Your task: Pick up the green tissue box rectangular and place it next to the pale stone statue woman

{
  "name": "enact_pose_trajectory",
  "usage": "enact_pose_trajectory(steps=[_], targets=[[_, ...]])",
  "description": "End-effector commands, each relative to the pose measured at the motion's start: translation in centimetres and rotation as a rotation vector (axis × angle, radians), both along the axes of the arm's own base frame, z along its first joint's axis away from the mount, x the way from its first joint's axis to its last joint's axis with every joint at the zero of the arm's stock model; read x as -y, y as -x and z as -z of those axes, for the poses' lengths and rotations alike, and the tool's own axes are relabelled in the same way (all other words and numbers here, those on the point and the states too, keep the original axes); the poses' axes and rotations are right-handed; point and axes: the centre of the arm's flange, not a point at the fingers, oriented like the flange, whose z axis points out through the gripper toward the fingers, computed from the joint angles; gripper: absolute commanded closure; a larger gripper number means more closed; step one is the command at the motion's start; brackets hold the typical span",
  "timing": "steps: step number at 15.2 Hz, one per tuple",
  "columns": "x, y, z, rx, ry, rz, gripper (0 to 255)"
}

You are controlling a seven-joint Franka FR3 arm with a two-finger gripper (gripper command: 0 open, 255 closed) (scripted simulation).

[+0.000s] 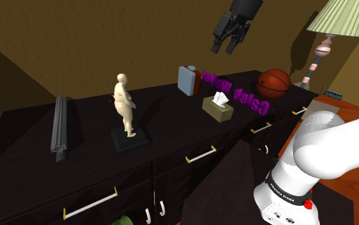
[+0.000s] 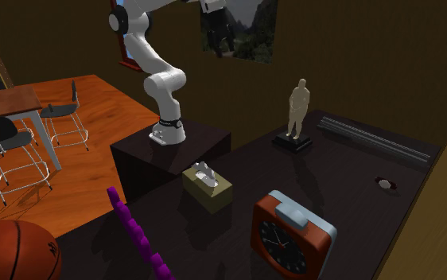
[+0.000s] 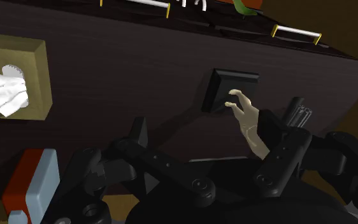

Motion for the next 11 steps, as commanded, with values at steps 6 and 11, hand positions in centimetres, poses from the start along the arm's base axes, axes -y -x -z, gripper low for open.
enact_pose_trajectory(steps=[6, 11], targets=[[5.9, 0.0, 4.2, 0.044, -0.042, 0.005, 0], [11.6, -0.2, 8.6, 0.087, -0.084, 0.010, 0]])
